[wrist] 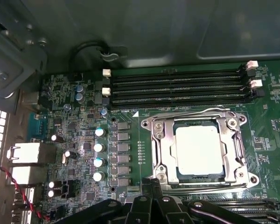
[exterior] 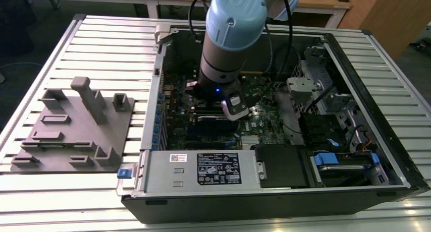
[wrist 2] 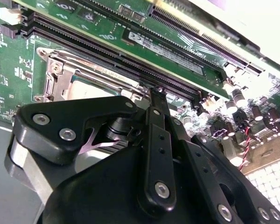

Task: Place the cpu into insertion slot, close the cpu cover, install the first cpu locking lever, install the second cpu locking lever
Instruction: 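Install the second cpu locking lever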

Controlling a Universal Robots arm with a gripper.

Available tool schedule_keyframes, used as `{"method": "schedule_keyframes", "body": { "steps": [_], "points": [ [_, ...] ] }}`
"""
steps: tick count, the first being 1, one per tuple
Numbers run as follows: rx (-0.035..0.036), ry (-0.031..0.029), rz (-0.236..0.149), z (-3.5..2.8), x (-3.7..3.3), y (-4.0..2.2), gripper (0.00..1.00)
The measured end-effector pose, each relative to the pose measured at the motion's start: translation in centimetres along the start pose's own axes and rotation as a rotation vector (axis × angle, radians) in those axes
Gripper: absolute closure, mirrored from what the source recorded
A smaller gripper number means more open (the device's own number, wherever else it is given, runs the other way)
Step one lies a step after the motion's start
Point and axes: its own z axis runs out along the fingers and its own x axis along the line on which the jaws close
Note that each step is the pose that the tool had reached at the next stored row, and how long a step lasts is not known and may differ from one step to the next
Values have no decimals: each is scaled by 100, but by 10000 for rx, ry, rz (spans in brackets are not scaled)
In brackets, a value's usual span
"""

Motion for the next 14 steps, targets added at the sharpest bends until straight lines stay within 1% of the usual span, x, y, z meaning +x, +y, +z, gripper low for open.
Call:
{"method": "schedule_keyframes", "body": {
  "steps": [12, 14],
  "points": [
    [7, 1, 0, 29, -2, -2, 89],
    [31, -3, 1, 31, -2, -2, 89]
  ]
}}
